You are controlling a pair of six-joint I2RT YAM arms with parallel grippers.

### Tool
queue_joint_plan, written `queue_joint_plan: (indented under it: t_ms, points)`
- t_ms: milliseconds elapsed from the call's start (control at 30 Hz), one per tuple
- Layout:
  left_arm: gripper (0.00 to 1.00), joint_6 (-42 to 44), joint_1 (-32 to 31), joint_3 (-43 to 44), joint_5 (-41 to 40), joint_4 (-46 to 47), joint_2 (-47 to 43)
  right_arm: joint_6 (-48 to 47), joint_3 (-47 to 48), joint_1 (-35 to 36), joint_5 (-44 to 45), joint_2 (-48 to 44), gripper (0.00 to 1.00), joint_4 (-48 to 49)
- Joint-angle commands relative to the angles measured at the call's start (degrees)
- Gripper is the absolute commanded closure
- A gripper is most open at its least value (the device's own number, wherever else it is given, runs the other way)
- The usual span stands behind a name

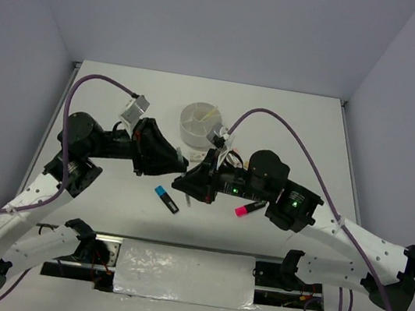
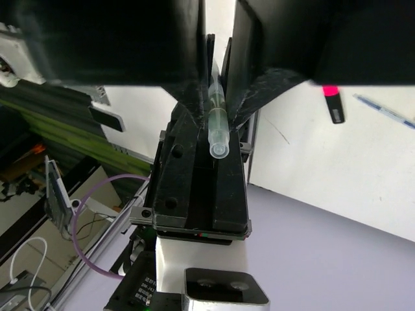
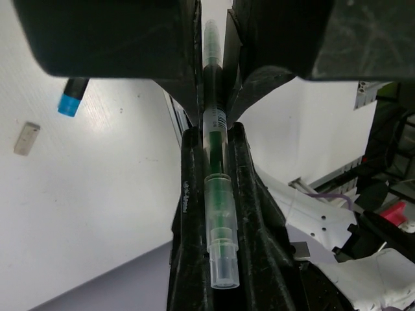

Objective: Sort the stationery into containers
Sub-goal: Close the pen cap on the pen.

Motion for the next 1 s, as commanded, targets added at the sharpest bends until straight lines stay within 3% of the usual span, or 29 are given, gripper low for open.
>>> queue_joint_plan:
  t_ms: [0, 33, 133, 267, 400, 633, 867, 967]
  points:
    - [0.60, 2.48, -0.61, 0.50, -0.29, 2.45, -0.08, 0.49, -0.06, 0.06, 0.77, -0.04, 1.00, 4.35]
    - [0.33, 3.35, -0.70, 0.50, -2.48, 0.87, -0.34, 0.75, -0.59, 0.06, 1.30, -0.22, 1.00, 4.79]
    - [0.02, 5.64, -0.61, 2.51, -6.96, -3.61, -0.96, 0.75, -1.55, 0.06, 3.58, -1.27, 1.00, 4.88]
    - [0.01, 10.21, -0.70, 6.38, -14.51, -12.22, -1.13, 0.58, -1.82, 0.06, 5.26, -1.54, 1.00, 3.83]
    - [0.01, 10.75, -0.70, 7.88, -18.93, -13.82, -1.92, 0.66, -2.00, 0.06, 6.40, -1.19, 1.00, 3.13]
    - [0.34, 9.43, -0.70, 8.06, -18.15, -12.24, -1.14, 0.23, -1.74, 0.06, 6.93, -0.93, 1.00, 2.60]
    - [0.51, 7.93, -0.70, 5.69, -16.30, -8.82, -1.22, -0.21, 0.02, 0.06, 7.55, 0.56, 1.00, 1.63]
    - [0.76, 7.76, -0.61, 6.12, -15.33, -8.89, -0.70, -0.83, 1.69, 0.06, 7.72, 1.97, 1.00, 0.84]
